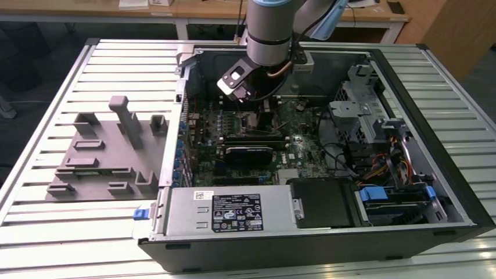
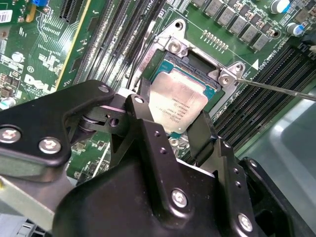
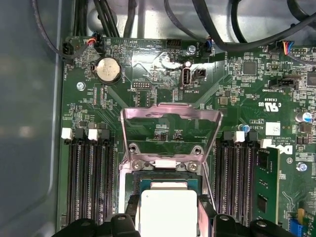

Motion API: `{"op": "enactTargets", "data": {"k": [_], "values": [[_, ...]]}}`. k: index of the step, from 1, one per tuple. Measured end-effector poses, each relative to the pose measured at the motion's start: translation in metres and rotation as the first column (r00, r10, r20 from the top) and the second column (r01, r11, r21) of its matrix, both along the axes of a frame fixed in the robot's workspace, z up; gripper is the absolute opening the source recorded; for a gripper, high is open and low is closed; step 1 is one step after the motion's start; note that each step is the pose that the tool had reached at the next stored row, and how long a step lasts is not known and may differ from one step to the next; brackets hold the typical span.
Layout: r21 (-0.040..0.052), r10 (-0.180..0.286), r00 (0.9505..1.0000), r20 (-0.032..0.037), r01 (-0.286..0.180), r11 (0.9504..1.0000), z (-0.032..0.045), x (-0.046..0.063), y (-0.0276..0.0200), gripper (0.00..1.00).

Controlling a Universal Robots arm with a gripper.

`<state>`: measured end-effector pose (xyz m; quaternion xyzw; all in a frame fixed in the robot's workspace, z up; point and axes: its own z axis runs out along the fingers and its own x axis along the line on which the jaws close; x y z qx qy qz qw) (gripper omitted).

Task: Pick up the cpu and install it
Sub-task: 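Place the cpu into insertion slot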

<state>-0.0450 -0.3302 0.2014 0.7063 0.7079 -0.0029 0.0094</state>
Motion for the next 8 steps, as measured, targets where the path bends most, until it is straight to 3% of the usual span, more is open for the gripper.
{"op": "enactTargets", "data": {"k": [8], "values": [[-0.0002,0.000,1.0000,0.0000,0.000,1.0000,-0.0045,-0.0005,0.0002,0.54]]}}
